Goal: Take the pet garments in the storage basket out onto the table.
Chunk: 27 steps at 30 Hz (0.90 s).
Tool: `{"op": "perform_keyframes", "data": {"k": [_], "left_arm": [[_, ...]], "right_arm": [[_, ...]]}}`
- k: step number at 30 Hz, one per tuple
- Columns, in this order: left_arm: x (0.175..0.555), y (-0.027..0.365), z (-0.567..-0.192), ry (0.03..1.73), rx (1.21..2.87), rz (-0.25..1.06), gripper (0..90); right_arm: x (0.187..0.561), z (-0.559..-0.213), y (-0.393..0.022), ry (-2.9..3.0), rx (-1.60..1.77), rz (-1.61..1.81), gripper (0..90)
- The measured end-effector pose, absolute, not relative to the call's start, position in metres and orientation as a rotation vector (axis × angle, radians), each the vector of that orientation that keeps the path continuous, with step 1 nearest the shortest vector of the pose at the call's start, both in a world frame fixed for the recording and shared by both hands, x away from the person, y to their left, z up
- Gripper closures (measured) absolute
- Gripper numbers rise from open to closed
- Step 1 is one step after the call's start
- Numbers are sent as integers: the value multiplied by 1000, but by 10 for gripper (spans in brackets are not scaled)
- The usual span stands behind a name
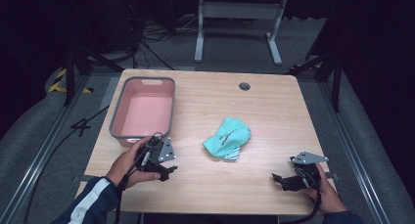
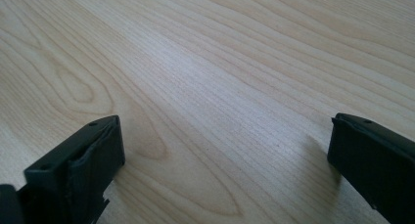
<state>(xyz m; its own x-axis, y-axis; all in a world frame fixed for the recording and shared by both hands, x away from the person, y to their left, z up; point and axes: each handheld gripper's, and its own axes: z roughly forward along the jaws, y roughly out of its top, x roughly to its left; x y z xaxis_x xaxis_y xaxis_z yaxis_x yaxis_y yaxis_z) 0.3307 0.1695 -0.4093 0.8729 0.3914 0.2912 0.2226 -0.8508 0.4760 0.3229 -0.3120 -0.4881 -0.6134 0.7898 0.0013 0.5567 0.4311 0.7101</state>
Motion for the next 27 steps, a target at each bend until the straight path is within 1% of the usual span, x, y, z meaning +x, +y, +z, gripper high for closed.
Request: {"op": "perform_keyframes", "data": {"k": [3,7,19,27], "left_arm": [[328,182,-415,480,2614,516,221],[325,196,-421,496,2638,533,212],[320,239,-441,577,2601,496,194],[323,266,-460,691,2508,442,185]], "right_arm": [[323,-488,-312,2357,1155,983,5],[323,-488,-312,2357,1155,983,5],[323,-488,-312,2357,1155,984,5],[323,-488,-312,2357,1158,985,5]]}}
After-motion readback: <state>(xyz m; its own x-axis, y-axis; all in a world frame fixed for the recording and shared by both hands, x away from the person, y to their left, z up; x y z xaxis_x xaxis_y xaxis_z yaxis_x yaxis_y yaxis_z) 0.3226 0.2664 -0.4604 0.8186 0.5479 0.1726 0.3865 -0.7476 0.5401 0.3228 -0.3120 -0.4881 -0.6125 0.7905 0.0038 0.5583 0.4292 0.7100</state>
